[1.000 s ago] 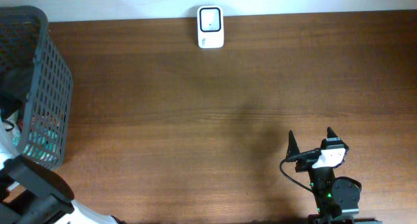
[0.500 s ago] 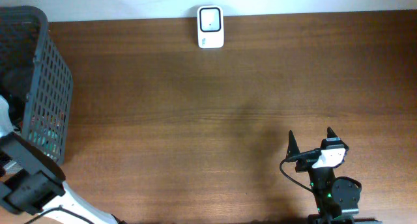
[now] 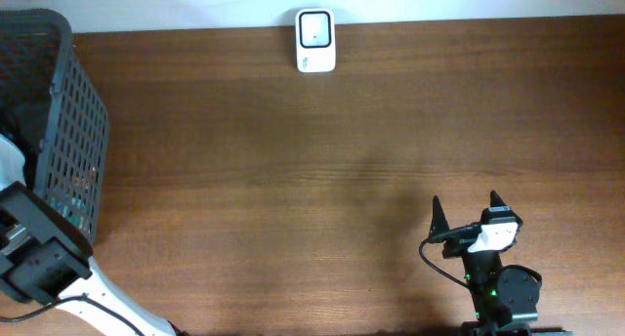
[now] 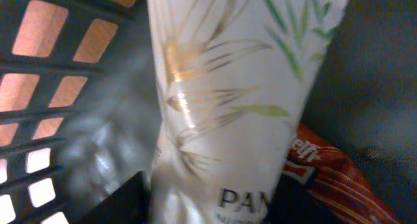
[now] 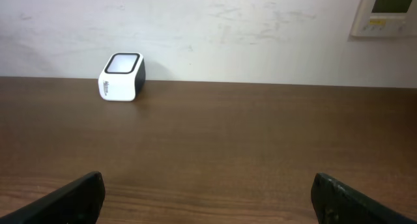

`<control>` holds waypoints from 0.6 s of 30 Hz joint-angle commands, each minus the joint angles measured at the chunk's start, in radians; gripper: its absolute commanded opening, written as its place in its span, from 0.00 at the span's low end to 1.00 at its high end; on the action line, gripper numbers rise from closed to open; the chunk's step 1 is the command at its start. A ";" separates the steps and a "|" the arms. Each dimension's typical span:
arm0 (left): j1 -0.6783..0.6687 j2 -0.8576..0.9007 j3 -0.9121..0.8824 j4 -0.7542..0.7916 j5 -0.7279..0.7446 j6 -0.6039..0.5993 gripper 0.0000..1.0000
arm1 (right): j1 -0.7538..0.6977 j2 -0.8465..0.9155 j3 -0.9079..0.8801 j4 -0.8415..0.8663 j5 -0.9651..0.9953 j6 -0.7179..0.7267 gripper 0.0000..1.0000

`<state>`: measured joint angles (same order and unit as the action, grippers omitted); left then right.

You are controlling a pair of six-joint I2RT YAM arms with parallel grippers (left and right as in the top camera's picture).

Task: Scan the item barcode
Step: 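Lower the left gripper into the basket and grasp the white Pantene tube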

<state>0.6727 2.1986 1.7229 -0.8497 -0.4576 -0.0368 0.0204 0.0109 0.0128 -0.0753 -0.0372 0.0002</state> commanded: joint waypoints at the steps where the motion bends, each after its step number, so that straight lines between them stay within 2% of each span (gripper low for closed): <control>1: 0.006 0.028 -0.008 -0.004 0.000 0.008 0.50 | -0.001 -0.007 -0.007 -0.004 0.012 0.004 0.99; 2: 0.006 0.028 -0.008 -0.004 0.008 0.008 0.50 | -0.001 -0.007 -0.007 -0.004 0.012 0.004 0.99; 5: 0.007 0.028 -0.008 0.001 0.016 0.008 0.65 | -0.001 -0.007 -0.007 -0.004 0.012 0.004 0.99; 7: 0.013 0.028 -0.008 0.011 0.016 0.008 0.70 | -0.001 -0.007 -0.007 -0.004 0.012 0.004 0.99; 18: 0.093 0.062 -0.008 0.004 0.186 0.008 0.60 | -0.001 -0.007 -0.007 -0.004 0.012 0.004 0.99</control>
<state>0.7212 2.1994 1.7241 -0.8326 -0.3527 -0.0338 0.0204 0.0109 0.0128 -0.0753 -0.0372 0.0002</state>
